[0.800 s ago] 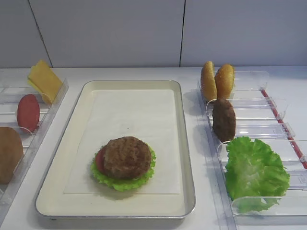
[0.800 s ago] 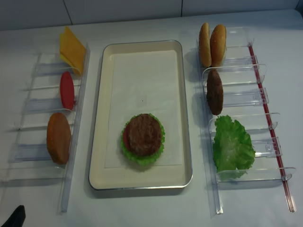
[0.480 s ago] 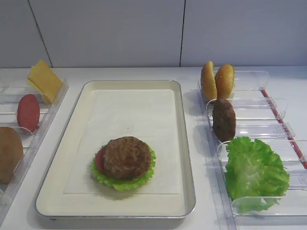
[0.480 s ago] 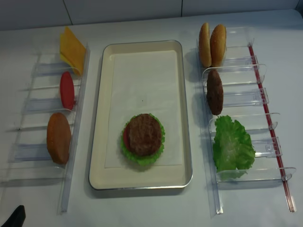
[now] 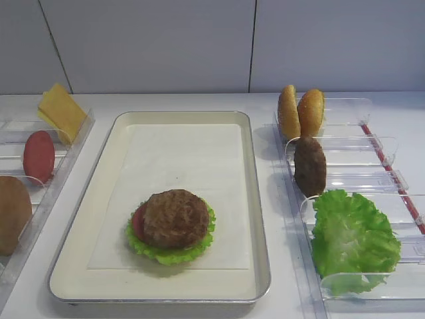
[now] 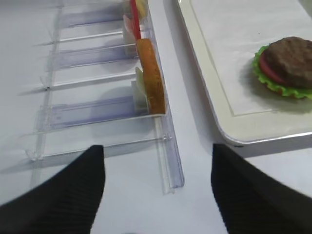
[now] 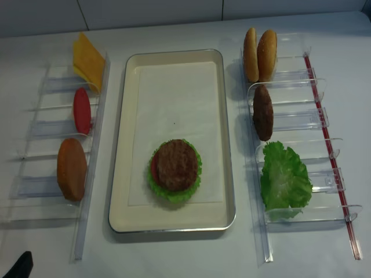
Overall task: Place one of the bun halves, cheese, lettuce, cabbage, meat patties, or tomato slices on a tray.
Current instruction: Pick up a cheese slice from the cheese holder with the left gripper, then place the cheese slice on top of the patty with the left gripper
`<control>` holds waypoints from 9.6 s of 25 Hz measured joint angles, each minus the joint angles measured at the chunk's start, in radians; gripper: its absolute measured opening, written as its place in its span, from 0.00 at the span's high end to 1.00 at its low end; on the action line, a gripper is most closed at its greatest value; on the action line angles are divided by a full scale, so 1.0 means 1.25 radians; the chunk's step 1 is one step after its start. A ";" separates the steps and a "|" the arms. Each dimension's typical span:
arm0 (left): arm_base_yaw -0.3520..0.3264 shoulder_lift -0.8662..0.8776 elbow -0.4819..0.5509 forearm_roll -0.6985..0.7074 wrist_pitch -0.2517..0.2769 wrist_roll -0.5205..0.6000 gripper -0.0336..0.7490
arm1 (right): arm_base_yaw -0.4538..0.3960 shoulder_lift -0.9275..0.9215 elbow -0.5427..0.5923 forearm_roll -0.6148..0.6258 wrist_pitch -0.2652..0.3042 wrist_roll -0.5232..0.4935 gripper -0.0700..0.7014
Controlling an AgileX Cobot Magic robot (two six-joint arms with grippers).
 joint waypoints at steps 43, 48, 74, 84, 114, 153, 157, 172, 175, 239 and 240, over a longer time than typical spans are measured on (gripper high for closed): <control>0.004 1.199 -0.727 -0.054 -0.185 0.058 0.50 | 0.000 0.000 0.000 -0.003 0.000 0.003 0.37; 0.037 1.329 -0.832 -0.125 -0.161 0.101 0.51 | 0.000 0.000 0.000 -0.003 0.000 0.003 0.37; 0.070 1.563 -0.900 -0.198 -0.254 0.222 0.53 | 0.000 0.000 0.000 -0.003 0.000 0.004 0.37; 0.071 1.577 -0.900 -0.213 -0.259 0.224 0.53 | 0.000 0.000 0.000 -0.003 0.000 0.004 0.37; 0.071 1.601 -0.900 -0.252 -0.240 0.246 0.58 | 0.000 0.000 0.000 -0.003 0.000 0.004 0.37; 0.071 1.524 -0.900 -0.219 -0.226 0.246 0.99 | 0.000 0.000 0.000 -0.003 0.000 0.004 0.37; 0.071 1.477 -0.900 -0.224 -0.222 0.246 0.99 | 0.000 0.000 0.000 -0.003 0.000 0.004 0.37; 0.071 1.380 -0.900 -0.394 -0.104 0.235 0.99 | 0.000 0.000 0.000 -0.003 0.000 0.004 0.37; 0.071 1.359 -0.864 -0.446 -0.101 0.230 0.99 | 0.000 0.000 0.000 -0.003 0.000 0.004 0.37; -0.271 1.061 -0.039 -1.371 -0.460 0.720 0.99 | 0.000 0.000 0.000 -0.003 0.000 -0.006 0.37; -0.271 1.061 -0.045 -1.371 -0.459 0.720 0.99 | 0.000 0.000 0.000 -0.003 0.000 -0.006 0.37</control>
